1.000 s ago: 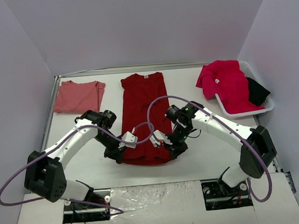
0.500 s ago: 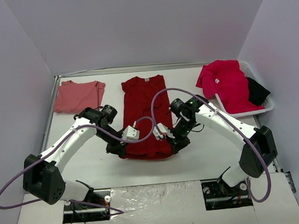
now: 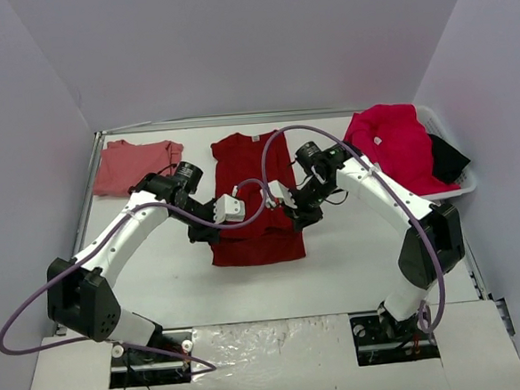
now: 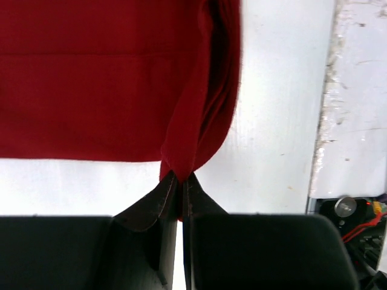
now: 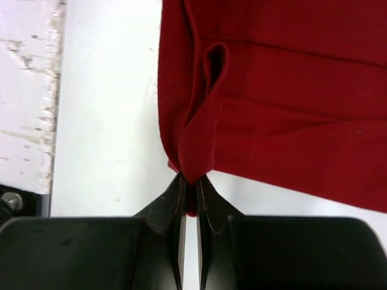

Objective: Fold and stack the t-shirts
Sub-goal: Fold the folded rectangular tshirt in 1/3 of the way

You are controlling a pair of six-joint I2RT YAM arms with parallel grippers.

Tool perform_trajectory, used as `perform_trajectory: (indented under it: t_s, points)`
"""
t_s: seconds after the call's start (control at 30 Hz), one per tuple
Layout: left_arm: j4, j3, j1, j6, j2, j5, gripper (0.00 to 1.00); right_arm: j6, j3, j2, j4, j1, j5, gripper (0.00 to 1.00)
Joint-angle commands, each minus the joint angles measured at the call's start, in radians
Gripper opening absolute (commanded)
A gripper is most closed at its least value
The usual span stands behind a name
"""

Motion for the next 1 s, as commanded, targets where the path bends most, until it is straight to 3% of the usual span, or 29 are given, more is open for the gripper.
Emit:
perform_trajectory:
  t_s: [0.0, 0.97]
  points:
    - [0.018, 0.078, 0.016, 0.004, 0.002, -0.022, 0.02, 0.012, 0.079, 0.038, -0.016, -0.032, 0.045, 0.0]
    - [0.099, 0.35, 0.126, 0.03, 0.334, -0.012, 0.02, -0.02, 0.439, 0.395, 0.033, -0.206, 0.053, 0.0]
